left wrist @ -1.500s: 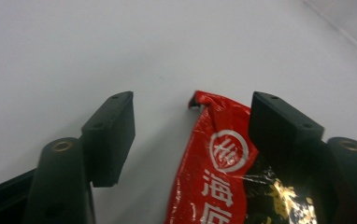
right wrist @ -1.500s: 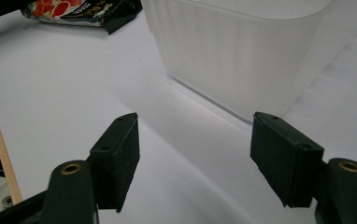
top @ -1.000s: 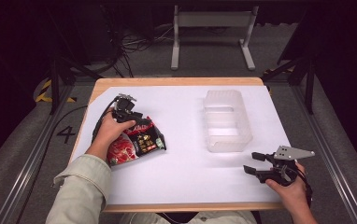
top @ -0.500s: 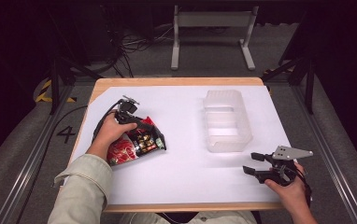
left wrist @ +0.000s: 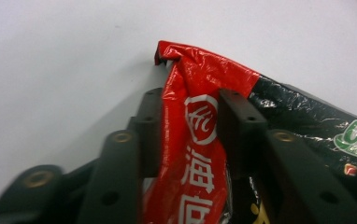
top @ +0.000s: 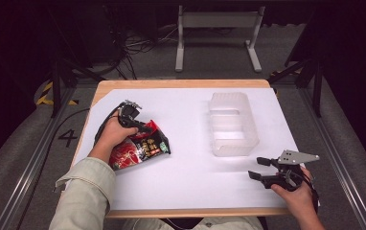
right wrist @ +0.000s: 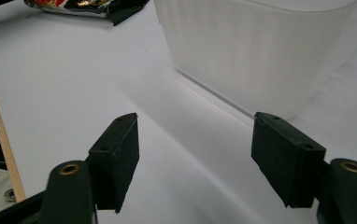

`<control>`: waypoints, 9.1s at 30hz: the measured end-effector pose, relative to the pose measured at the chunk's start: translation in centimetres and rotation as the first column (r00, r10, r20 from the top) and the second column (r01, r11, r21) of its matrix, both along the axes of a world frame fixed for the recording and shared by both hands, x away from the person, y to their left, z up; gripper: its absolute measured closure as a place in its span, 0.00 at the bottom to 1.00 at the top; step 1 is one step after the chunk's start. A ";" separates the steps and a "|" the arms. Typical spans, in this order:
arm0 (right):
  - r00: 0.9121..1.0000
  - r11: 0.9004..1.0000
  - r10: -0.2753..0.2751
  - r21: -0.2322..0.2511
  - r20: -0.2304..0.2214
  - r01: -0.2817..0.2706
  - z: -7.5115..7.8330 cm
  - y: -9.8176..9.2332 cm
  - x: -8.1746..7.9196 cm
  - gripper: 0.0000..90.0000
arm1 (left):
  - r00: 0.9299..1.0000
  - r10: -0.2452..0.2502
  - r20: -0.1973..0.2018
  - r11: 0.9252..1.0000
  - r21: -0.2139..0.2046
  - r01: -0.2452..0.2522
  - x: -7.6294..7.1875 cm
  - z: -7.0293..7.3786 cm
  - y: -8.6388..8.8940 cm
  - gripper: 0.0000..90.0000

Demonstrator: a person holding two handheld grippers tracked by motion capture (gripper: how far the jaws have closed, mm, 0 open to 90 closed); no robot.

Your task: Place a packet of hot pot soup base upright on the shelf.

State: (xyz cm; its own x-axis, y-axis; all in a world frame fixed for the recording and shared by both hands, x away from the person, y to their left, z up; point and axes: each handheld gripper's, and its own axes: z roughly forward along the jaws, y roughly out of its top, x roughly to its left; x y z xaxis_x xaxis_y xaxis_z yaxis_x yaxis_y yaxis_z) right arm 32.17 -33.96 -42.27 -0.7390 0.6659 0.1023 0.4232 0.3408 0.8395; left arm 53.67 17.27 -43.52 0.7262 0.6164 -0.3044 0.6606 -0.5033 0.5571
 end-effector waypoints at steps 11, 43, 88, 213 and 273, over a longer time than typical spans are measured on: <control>1.000 1.000 0.002 -0.010 -0.001 -0.002 -0.1 0.1 0.1 0.36 | 0.999 0.025 0.036 1.000 0.000 -0.025 -0.4 0.0 0.2 0.92; 1.000 1.000 0.001 -0.013 -0.009 -0.001 -0.4 0.2 0.8 0.38 | 0.985 0.041 0.165 0.999 -0.017 -0.039 -4.0 7.4 1.8 0.98; 0.999 0.999 0.032 -0.031 0.020 -0.031 0.2 1.0 0.5 0.41 | 0.759 0.295 0.580 0.933 -0.346 -0.098 -15.5 13.3 0.4 0.99; 0.901 0.889 0.421 0.148 0.102 -0.432 11.2 20.0 10.3 0.91 | 0.801 0.221 0.556 0.937 -0.350 -0.016 -19.1 13.1 -2.1 0.74; 0.972 0.984 0.124 -0.148 0.201 -0.094 20.8 8.7 17.9 0.91 | 0.871 0.183 0.456 0.979 -0.165 -0.120 -16.2 10.8 3.0 0.04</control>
